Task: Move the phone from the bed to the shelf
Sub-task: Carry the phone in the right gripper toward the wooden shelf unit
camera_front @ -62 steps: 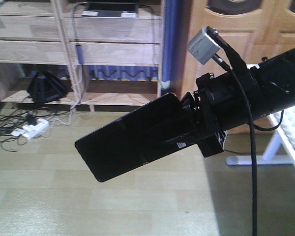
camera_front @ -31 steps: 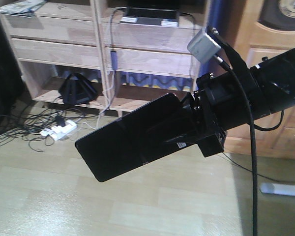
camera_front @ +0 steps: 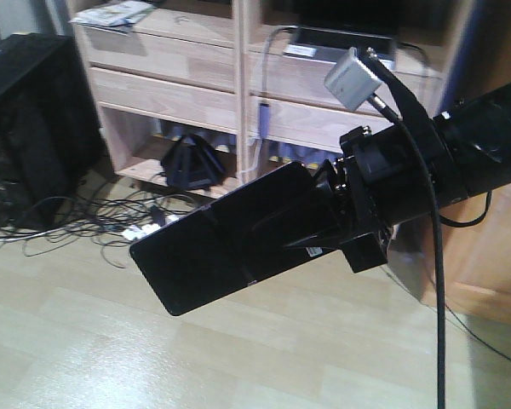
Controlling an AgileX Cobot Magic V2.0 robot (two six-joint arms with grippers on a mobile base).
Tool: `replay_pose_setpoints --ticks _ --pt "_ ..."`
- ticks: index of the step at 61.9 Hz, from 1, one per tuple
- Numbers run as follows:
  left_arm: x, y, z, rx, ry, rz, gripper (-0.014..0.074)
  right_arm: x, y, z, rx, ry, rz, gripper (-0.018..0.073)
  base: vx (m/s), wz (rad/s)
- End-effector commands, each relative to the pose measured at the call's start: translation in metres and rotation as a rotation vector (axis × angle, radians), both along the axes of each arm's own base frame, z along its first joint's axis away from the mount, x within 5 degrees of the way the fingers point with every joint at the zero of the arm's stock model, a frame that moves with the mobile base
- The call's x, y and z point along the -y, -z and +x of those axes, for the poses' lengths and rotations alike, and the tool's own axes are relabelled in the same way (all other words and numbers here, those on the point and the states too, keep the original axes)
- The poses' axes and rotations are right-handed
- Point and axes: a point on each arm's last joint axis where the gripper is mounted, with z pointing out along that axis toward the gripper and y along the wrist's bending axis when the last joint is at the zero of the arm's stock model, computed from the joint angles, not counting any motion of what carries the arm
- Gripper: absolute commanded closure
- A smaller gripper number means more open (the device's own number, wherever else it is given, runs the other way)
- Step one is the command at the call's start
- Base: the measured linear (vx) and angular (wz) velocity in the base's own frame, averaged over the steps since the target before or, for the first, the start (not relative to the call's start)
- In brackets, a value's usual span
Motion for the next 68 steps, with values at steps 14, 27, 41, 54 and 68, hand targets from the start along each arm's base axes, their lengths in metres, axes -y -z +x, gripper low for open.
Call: replay_pose_setpoints --ticks 14,27,41,54,68 --pt "-0.0005 -0.0062 0.0005 0.077 -0.006 -0.015 0.0596 -0.0003 -0.0223 -0.0136 0.007 -0.047 0.093 0.0564 0.24 0.32" --pt "-0.0005 -0.0062 0.0005 0.077 -0.006 -0.015 0.0596 -0.0003 -0.0223 -0.0136 0.007 -0.047 0.093 0.0564 0.26 0.30" --pt "-0.0005 -0.0062 0.0005 0.077 -0.006 -0.015 0.0596 -0.0003 -0.0223 -0.0136 0.007 -0.047 0.093 0.0564 0.27 0.22" --pt "-0.0005 -0.0062 0.0005 0.077 -0.006 -0.015 0.0596 -0.0003 -0.0223 -0.0136 0.007 -0.047 0.093 0.0564 0.28 0.12" --pt "-0.0005 -0.0062 0.0005 0.077 -0.006 -0.015 0.0596 -0.0003 -0.0223 -0.0136 0.007 -0.047 0.093 0.0564 0.29 0.02"
